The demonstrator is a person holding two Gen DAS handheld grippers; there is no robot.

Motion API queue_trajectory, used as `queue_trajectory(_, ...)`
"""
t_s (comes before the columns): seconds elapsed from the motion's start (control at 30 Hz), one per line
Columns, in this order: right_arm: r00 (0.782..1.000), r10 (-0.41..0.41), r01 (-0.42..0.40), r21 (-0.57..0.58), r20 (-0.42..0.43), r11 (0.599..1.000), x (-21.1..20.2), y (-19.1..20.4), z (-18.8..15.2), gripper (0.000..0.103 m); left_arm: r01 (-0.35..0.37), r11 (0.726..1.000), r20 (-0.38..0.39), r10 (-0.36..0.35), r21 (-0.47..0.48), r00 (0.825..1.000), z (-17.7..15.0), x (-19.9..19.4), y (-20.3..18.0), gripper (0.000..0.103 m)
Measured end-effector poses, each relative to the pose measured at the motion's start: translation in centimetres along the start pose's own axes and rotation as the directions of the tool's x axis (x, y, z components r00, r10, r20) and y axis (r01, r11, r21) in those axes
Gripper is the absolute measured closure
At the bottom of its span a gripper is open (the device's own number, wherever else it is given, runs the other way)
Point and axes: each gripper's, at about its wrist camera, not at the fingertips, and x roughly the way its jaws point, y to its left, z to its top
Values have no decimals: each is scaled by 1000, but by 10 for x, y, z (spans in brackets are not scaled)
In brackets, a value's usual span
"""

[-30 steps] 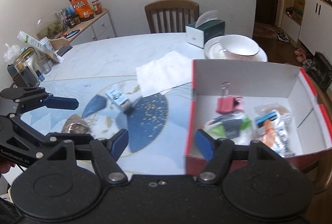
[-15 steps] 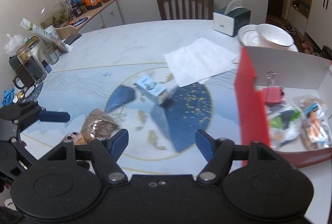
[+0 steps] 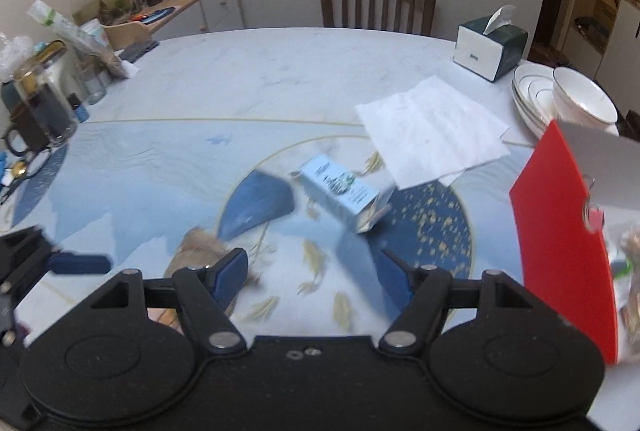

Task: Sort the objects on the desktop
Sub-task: 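Move both tools back from the box to the remaining items, then grasp the cartoon-face cookie packet with left tool while right tool grasps light-blue carton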

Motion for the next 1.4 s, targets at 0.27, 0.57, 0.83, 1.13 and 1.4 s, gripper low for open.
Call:
queue_trajectory(0.27, 999, -33, 32, -61, -24, 998, 40, -11, 23, 32, -5, 1000, -1, 5, 26, 1000, -3, 5, -1, 1)
queue_trajectory(0.57, 996, -21, 12, -107, -86, 994, 85, -15, 38, 32, -7, 999, -16, 8, 54, 1000, -4, 14, -4, 10)
queue_trajectory(0.83, 993, -18, 2, -133, -114, 991, 107, -15, 41, 32, -27, 999, -43, 28, 25, 999, -6, 23, -1, 32)
queue_trajectory(1.13, 991, -14, -6, -146, -135, 989, 116, -16, 40, 41, -33, 999, -53, 33, 4, 998, -5, 24, 1, 43)
queue_trajectory(1.4, 991, 11, -33, -163, -137, 986, 109, -10, 38, 68, -38, 999, -56, 37, -6, 998, -3, 24, 0, 47)
